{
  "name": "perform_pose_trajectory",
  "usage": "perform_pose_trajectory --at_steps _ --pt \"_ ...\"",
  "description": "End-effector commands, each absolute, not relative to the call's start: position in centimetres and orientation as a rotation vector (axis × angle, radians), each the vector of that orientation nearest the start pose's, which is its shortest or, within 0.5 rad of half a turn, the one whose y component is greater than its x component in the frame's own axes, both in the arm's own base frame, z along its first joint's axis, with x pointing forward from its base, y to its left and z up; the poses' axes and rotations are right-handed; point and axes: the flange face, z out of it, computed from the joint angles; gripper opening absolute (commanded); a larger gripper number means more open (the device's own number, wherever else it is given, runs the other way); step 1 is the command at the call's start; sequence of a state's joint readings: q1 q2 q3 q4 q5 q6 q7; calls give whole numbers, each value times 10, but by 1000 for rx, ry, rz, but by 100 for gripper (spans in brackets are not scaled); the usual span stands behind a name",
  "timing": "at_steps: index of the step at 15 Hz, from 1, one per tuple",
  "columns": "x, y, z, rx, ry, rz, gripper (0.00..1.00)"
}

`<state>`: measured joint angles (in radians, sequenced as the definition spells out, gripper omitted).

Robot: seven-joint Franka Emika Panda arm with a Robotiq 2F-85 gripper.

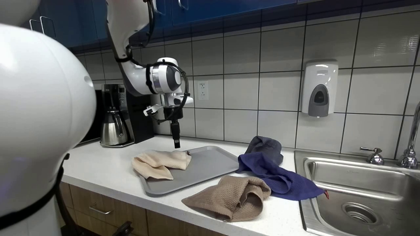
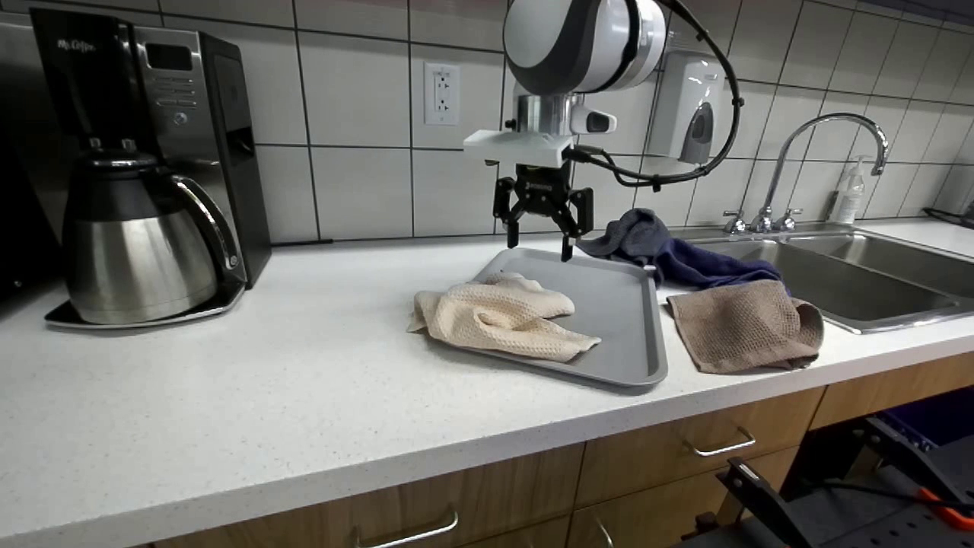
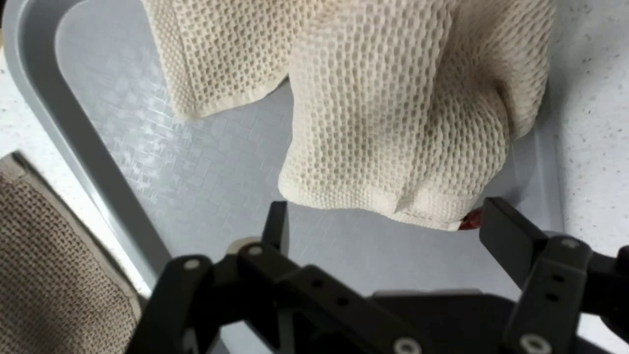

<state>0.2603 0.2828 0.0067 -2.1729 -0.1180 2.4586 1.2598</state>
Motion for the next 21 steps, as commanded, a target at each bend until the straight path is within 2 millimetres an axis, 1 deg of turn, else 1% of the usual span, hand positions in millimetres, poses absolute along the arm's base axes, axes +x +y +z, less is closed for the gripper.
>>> perform_pose_trajectory --at_steps 1,8,12,17,21 --pt "531 163 263 -2840 1369 -118 100" --pt "519 187 253 -2825 1273 -137 100" --pt "510 201 244 -2826 1226 -129 100" --pt "496 210 232 -2821 1216 -81 100" --pt "491 213 224 -2816 1224 -44 100"
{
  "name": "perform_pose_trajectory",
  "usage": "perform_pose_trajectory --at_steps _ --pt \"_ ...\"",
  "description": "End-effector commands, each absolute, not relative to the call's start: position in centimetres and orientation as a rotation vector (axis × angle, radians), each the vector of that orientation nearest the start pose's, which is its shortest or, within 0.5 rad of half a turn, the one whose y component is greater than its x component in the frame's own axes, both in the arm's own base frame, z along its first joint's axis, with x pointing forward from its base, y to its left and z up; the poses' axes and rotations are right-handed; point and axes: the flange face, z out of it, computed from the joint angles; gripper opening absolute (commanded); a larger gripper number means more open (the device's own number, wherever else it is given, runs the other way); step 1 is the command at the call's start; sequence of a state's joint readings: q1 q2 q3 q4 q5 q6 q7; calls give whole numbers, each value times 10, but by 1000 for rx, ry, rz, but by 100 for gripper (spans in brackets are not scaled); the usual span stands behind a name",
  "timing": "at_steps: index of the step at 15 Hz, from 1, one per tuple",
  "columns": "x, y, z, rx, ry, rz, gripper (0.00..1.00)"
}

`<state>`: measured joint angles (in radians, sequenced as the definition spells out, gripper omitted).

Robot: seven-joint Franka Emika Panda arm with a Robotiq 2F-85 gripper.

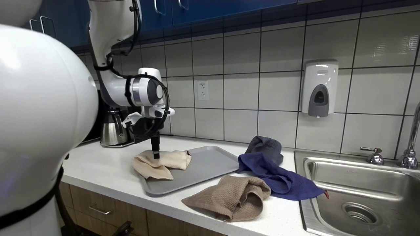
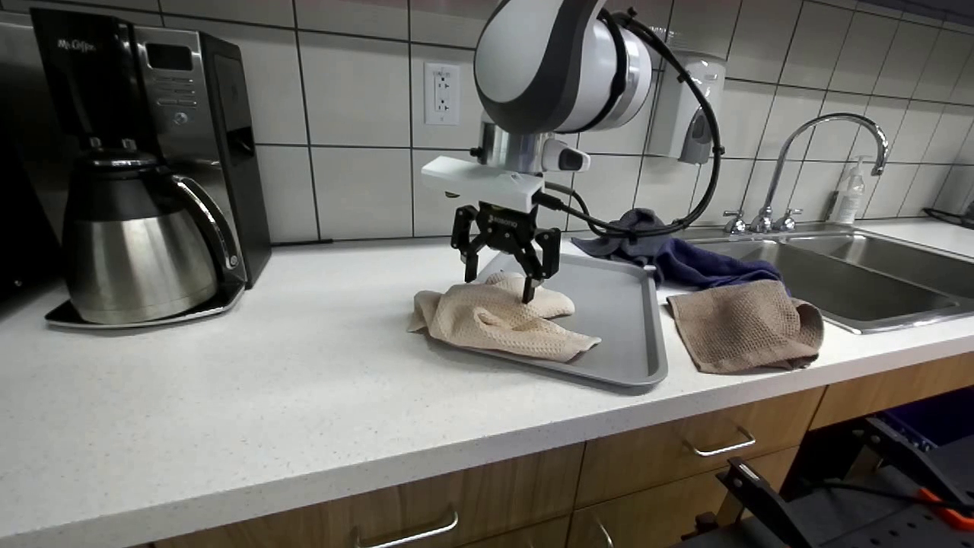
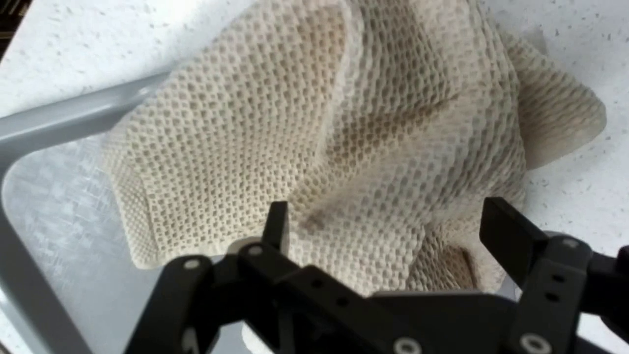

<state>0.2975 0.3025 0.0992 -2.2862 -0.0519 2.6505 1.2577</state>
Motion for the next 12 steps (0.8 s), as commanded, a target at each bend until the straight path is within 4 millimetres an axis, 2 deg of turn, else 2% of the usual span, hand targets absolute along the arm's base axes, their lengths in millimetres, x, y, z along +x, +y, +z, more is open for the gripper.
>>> perform_pose_trajectory --at_steps 1,12 --pt "491 213 222 -2813 1226 -38 100" --pt "484 216 199 -2807 1248 38 100"
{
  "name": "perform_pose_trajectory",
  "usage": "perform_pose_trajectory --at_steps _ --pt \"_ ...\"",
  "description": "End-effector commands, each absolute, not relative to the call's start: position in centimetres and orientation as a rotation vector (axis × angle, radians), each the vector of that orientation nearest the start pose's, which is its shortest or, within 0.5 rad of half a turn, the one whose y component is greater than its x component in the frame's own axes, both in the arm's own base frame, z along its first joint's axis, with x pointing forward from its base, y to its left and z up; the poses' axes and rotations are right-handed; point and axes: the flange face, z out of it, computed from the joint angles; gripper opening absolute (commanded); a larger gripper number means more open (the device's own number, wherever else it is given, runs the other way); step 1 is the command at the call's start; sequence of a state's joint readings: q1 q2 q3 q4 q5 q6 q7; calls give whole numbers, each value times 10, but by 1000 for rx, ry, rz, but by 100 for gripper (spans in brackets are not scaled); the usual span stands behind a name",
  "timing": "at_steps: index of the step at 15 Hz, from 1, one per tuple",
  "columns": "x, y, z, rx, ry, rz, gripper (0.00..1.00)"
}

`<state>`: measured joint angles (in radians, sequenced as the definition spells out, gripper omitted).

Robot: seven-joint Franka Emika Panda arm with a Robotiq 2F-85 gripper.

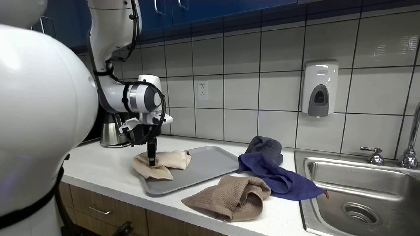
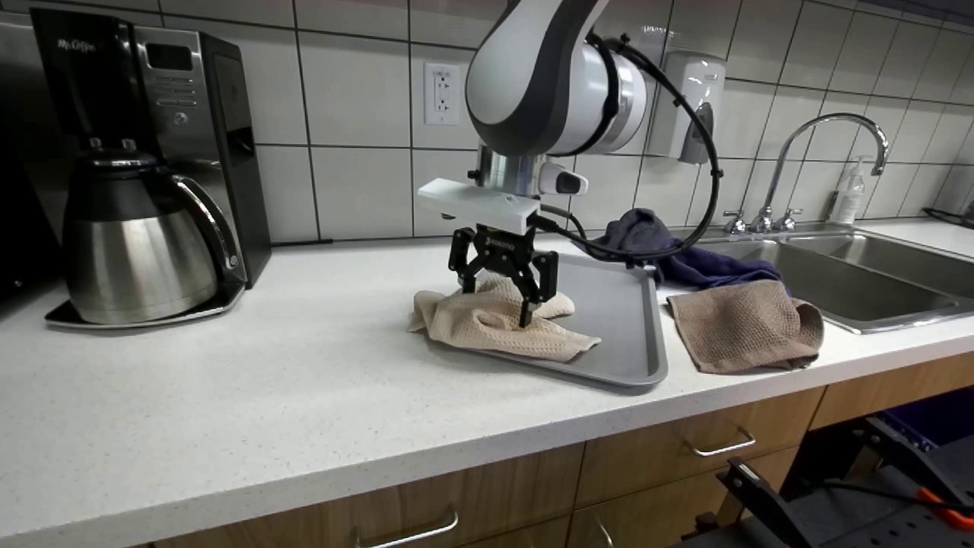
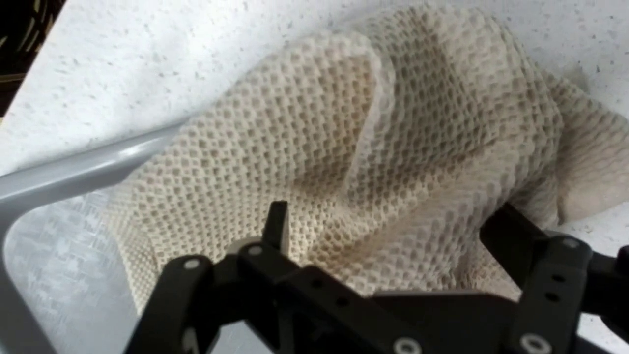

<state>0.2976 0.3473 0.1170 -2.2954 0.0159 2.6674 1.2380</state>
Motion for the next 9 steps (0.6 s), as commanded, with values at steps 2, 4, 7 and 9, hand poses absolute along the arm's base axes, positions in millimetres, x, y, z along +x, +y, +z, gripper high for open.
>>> perform_pose_trajectory --at_steps 2,4,7,9 --pt "484 215 198 -2805 1250 41 74" --pt "484 215 197 -2802 1252 41 58" --pt "484 214 198 -2798 1251 42 33" --pt "483 214 198 -2796 1251 43 18"
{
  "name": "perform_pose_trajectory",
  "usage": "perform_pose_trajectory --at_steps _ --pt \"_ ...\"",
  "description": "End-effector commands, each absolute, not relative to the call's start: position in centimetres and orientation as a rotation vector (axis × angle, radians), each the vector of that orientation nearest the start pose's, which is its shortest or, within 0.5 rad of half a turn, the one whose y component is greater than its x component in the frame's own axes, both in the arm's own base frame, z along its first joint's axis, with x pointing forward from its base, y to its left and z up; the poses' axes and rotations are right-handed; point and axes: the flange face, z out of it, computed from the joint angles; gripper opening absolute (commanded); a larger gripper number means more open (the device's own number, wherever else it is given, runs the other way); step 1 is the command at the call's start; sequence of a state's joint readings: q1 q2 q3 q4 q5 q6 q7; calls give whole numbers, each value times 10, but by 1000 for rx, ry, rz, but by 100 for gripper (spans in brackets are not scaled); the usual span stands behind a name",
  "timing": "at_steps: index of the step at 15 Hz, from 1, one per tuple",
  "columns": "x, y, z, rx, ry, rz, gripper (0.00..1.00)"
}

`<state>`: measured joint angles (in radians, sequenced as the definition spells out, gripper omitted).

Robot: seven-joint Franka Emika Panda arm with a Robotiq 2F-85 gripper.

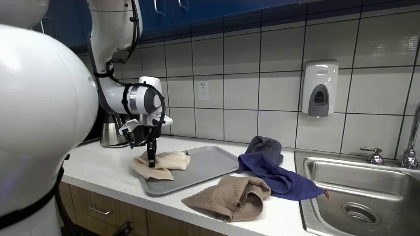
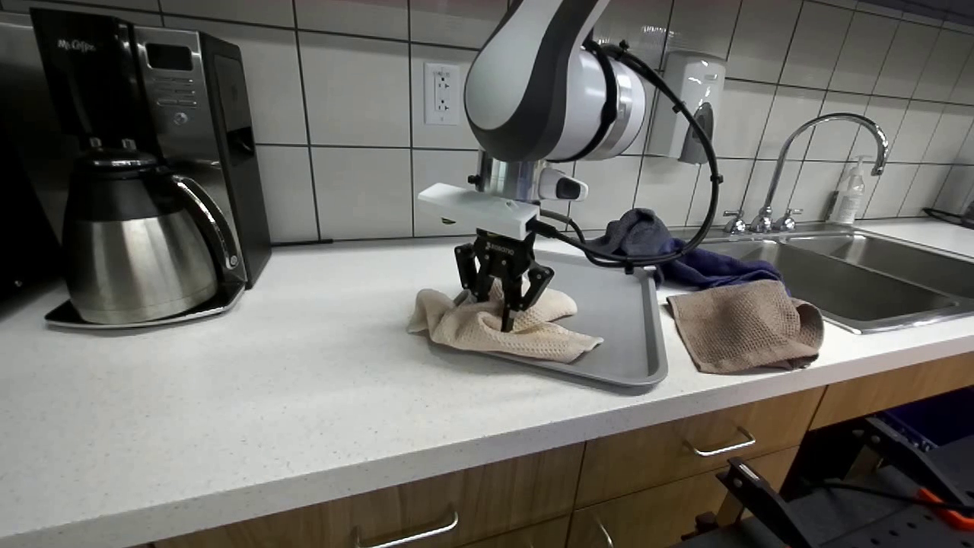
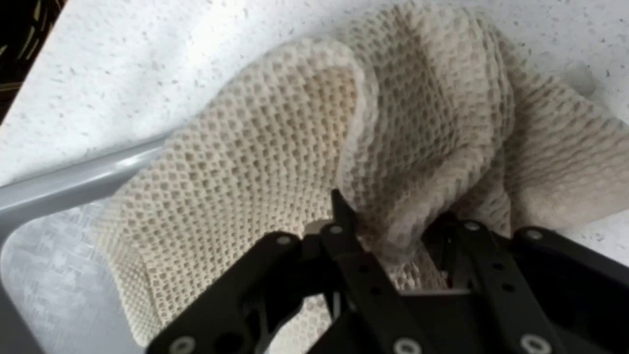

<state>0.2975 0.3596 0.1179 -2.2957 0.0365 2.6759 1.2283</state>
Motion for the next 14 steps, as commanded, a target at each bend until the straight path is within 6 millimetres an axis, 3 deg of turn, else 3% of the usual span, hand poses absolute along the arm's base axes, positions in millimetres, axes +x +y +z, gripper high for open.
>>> perform_pose_trajectory --at_steps 1,3,8,14 --pt "483 214 198 -2794 1251 44 11" --pt "483 214 199 -2794 1249 44 0" --pt "481 213 210 -2799 1233 27 1" --pt "481 216 244 -2793 1205 -38 1"
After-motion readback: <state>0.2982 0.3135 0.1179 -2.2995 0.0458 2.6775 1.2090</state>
